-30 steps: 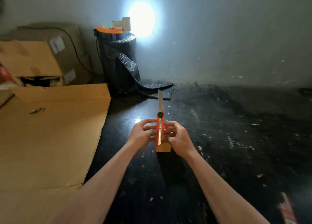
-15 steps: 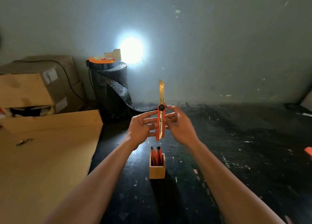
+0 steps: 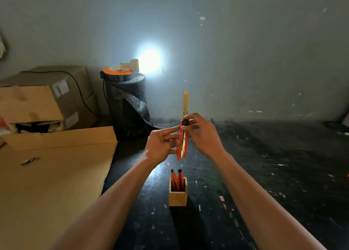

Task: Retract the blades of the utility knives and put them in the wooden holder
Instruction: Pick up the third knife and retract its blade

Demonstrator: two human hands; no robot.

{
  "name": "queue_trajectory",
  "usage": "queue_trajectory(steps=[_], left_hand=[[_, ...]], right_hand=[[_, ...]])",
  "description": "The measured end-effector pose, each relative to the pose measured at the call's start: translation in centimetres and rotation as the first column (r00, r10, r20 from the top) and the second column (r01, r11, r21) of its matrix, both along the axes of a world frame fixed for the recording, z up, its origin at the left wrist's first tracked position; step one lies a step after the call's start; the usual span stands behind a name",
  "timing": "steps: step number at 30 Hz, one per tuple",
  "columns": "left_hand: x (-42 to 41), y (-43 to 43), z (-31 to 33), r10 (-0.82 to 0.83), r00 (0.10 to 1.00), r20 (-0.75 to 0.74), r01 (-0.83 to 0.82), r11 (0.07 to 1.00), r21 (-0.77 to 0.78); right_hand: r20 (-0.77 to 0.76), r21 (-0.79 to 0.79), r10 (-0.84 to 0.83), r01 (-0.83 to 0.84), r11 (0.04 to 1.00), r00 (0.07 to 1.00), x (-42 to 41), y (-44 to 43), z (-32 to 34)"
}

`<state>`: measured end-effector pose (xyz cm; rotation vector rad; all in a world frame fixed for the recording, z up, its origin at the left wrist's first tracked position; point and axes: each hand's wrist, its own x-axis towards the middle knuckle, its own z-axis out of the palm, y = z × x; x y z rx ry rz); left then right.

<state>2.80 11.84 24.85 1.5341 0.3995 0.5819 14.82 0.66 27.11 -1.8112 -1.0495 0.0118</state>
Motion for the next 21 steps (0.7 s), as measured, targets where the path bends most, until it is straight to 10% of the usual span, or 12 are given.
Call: queue_trajectory(steps=[21], left_hand=[[-1.3,-0.2,0.3,0.046,0.998,0.048,-0.036,0.981,-0.192]], right_hand=[[-0.067,-0.158,0.067,-0.077,0.984,0.995,-3.0,-1.9,-2.3]])
